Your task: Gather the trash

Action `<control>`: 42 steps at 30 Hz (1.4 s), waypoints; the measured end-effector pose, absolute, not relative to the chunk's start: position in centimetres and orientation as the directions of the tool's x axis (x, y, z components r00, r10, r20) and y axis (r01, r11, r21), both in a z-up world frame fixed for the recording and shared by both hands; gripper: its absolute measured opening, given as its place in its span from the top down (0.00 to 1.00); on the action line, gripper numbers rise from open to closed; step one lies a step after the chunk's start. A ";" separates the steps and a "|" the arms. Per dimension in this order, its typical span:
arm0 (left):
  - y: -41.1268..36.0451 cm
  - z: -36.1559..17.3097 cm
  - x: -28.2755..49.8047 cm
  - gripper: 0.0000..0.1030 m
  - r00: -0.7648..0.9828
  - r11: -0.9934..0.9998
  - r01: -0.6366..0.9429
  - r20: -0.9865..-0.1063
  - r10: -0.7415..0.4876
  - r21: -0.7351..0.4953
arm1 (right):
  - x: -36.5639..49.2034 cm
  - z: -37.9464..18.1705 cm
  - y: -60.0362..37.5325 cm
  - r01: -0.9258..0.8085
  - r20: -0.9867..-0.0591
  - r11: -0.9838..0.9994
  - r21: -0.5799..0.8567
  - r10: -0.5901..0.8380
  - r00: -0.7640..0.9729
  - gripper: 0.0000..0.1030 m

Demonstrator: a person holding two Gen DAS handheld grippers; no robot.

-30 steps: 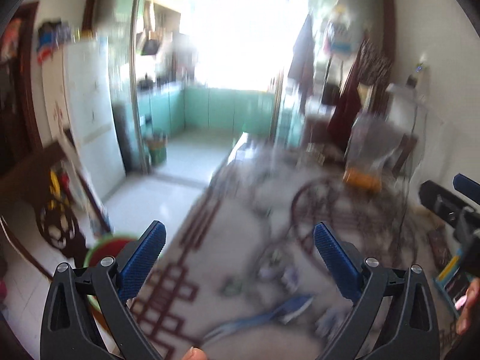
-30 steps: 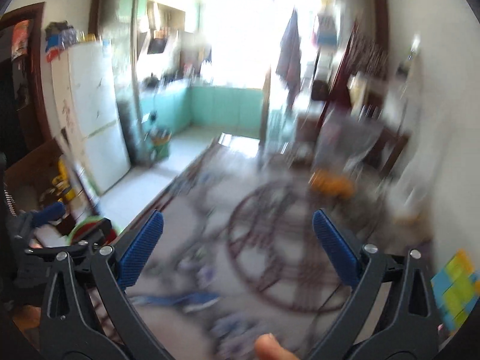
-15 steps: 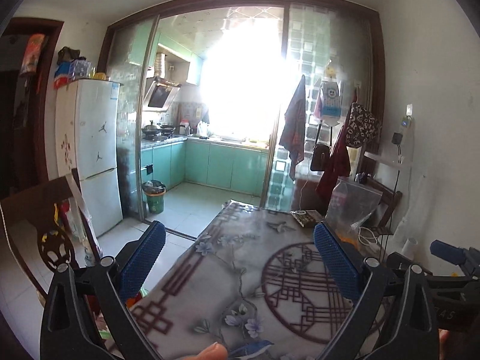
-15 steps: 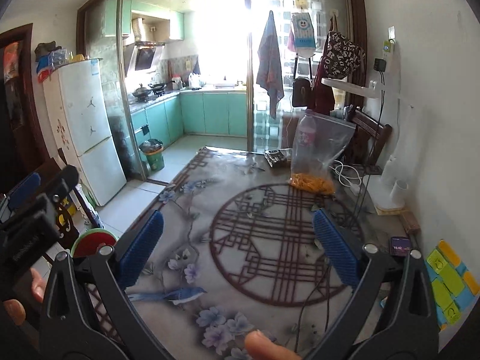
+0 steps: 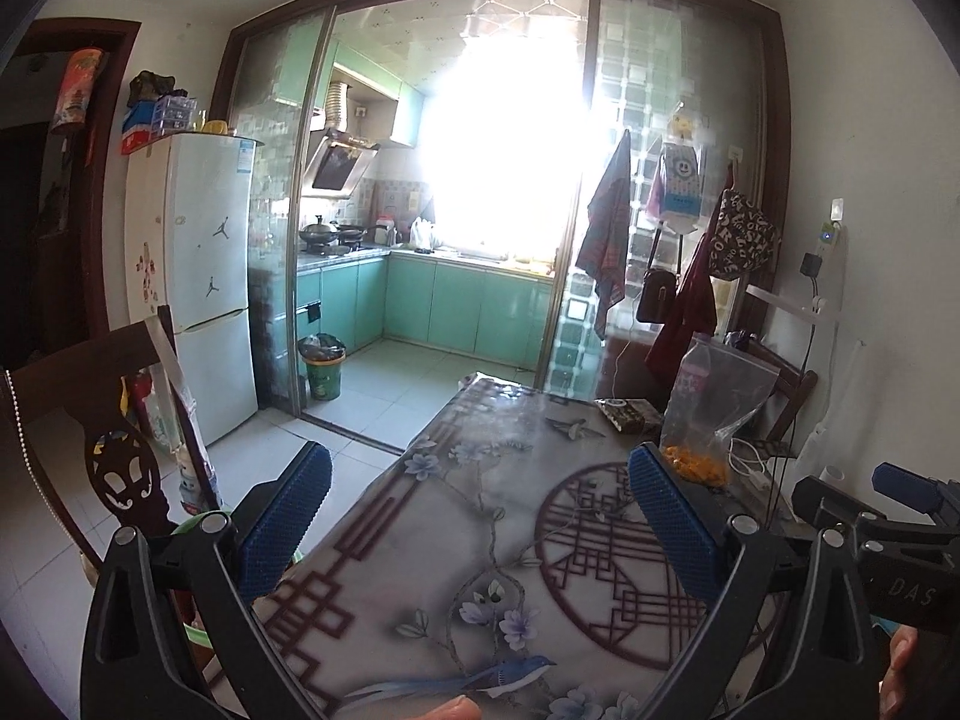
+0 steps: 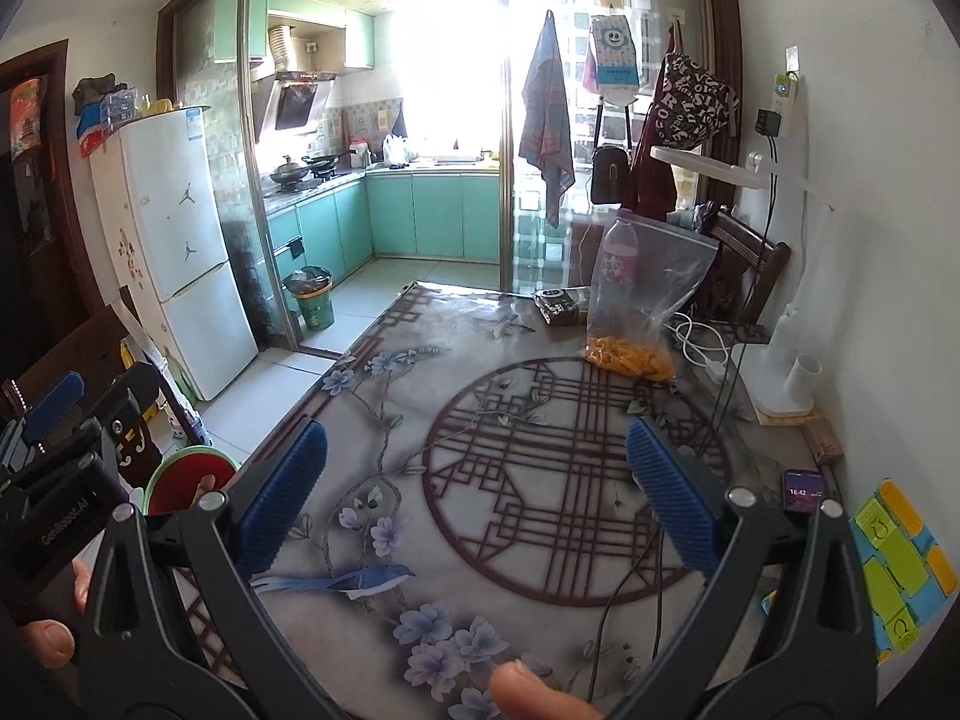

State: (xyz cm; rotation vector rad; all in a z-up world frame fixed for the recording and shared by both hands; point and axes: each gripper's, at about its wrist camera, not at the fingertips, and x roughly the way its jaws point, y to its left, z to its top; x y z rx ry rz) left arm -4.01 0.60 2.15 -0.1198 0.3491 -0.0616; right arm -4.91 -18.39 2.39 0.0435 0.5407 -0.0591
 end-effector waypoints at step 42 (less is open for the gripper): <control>0.7 -1.8 -0.4 0.08 0.870 0.994 0.021 -0.487 -0.070 -0.106 | -2.2 -0.1 -19.9 0.084 -0.592 0.995 0.051 -0.038 0.805 0.04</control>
